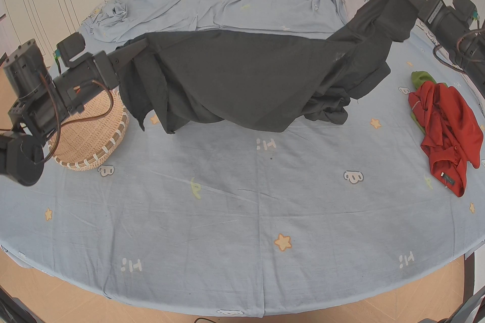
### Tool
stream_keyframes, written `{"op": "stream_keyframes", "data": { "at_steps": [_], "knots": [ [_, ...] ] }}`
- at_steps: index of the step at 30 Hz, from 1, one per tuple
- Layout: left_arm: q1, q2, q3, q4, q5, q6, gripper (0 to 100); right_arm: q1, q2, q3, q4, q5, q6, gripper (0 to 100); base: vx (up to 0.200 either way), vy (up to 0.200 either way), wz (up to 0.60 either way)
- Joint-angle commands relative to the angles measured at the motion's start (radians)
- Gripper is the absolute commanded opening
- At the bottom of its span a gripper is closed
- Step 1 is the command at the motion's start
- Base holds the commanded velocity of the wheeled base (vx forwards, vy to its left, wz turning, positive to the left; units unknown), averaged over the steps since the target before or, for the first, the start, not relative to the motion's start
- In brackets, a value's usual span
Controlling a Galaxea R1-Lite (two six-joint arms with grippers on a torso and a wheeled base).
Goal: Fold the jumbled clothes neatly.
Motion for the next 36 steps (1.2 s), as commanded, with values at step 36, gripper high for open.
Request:
{"op": "stream_keyframes", "data": {
  "at_steps": [36],
  "knots": [
    [-0.008,-0.261,0.939,0.035,-0.122,0.014,0,0.061,-0.483,0.855,0.26,0.039,0.2,0,0.0,0.0,0.0]
  ]
}}
